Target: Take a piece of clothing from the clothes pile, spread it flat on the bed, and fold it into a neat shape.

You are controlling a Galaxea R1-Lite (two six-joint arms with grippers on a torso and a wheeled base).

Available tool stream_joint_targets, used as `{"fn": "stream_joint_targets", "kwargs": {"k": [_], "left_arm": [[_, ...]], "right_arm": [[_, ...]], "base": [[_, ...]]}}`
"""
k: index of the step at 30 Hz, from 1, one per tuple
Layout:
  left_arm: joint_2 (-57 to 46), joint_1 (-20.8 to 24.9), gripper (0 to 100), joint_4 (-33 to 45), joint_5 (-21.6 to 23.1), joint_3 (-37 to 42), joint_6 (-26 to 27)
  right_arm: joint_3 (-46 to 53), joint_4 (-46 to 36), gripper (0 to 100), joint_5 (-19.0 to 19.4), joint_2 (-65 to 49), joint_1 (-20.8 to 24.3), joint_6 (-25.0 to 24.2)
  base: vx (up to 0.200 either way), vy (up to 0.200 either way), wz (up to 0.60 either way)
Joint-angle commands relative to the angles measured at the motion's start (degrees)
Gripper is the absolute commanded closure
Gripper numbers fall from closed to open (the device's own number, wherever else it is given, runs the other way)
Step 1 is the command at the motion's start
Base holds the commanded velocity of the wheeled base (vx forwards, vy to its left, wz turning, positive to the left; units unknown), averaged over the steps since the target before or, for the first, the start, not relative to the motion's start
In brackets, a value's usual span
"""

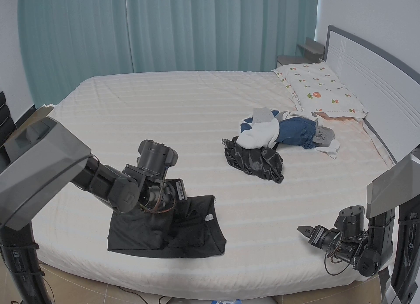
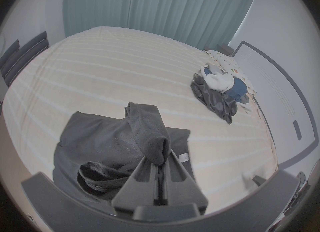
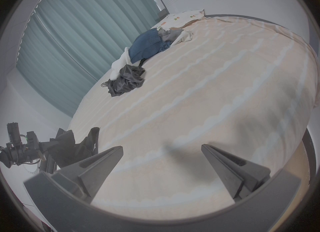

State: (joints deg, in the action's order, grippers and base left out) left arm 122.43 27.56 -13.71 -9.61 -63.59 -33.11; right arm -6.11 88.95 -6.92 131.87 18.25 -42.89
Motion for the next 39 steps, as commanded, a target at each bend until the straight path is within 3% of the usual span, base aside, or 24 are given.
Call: {"fn": "stream_joint_targets", "kwargs": {"k": [1,6,15,16,26,35,36,39], "left_arm": [[5.2,2.2,100,0.0,-0.7,-4.1,-2.8],[6.3,3.9,100,0.0,-0.1,-7.0,-7.4],[8.9,4.3,100,0.1,0.1,-8.6,-7.8],[9.0,4.3,0,0.1,0.1,-8.6,-7.8],[5.4,4.7,0,0.1,3.0,-6.8,-13.2],[1.1,2.5,0,-3.5,5.2,6.3,-14.4],[0.3,1.5,0,-8.4,5.6,10.9,-15.2],[-0.6,0.6,0,-12.6,5.7,14.4,-16.1]], "right_arm": [[0.2,0.6,0,0.0,0.1,0.0,0.0],[0.2,0.6,0,0.0,0.1,0.0,0.0],[0.3,0.6,0,0.0,0.1,0.0,0.0],[0.3,0.6,0,0.0,0.1,0.0,0.0],[0.5,0.6,0,0.1,0.1,0.0,0.0],[0.6,0.6,0,0.0,0.1,0.6,0.0],[0.7,0.6,0,0.0,0.1,0.6,0.0],[0.7,0.6,0,0.0,0.1,0.6,0.0]], "base": [[0.000,0.000,0.00],[0.000,0.000,0.00],[0.000,0.000,0.00],[0.000,0.000,0.00],[0.000,0.000,0.00],[-0.089,0.000,0.00],[-0.200,0.000,0.00],[-0.067,0.000,0.00]]}}
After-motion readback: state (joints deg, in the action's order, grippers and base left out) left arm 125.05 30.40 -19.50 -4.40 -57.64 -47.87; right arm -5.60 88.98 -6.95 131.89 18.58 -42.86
